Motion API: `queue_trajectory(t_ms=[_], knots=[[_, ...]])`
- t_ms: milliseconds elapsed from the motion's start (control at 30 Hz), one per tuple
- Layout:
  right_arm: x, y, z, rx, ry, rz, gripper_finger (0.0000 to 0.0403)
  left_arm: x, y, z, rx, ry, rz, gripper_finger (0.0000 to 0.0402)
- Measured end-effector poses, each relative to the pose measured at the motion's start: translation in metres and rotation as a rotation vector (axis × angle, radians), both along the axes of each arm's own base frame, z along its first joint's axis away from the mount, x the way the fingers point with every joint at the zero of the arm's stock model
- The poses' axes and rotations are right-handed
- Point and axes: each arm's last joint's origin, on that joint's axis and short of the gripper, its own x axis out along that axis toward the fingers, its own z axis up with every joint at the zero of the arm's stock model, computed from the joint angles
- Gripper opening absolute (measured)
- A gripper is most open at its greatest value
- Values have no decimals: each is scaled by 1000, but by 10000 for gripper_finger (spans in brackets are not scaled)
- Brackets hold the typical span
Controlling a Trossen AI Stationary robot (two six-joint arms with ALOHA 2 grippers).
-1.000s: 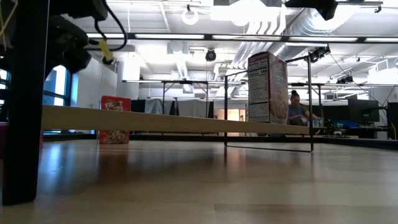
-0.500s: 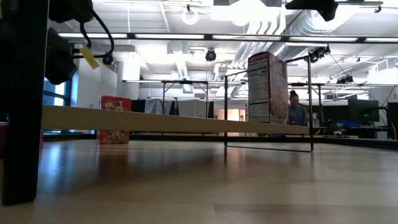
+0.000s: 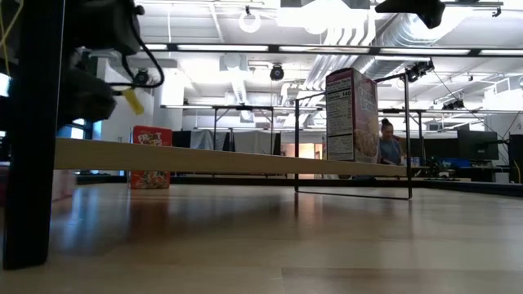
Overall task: Stack cereal on shelf
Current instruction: Put the purple cereal box on the shelf aligned with the other purple cereal box
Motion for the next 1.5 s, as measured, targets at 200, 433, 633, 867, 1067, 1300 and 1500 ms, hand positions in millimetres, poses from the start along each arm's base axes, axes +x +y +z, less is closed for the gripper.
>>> queue_trajectory(t_ms=[200,433,633,867,1067,1300,1500], knots=[[0,-1,0,-14,-5,-43,234,7,25,6,148,-110,96,0],[0,-2,0,21,-21,-91,234,32,57,7,316,-333,252,0],[4,-1,5,51,-84,-100,234,40,83,23,374,-527,286,0],[34,6,23,100,-300,-100,234,17,80,82,480,-644,-7,0],[99,1,40,-17,-121,-34,196,-18,74,84,523,-536,-86,0],[185,-10,28,-73,127,68,52,-31,75,63,575,-374,-103,0],[237,-6,-10,-2,255,221,21,-29,73,41,554,-418,-244,0]])
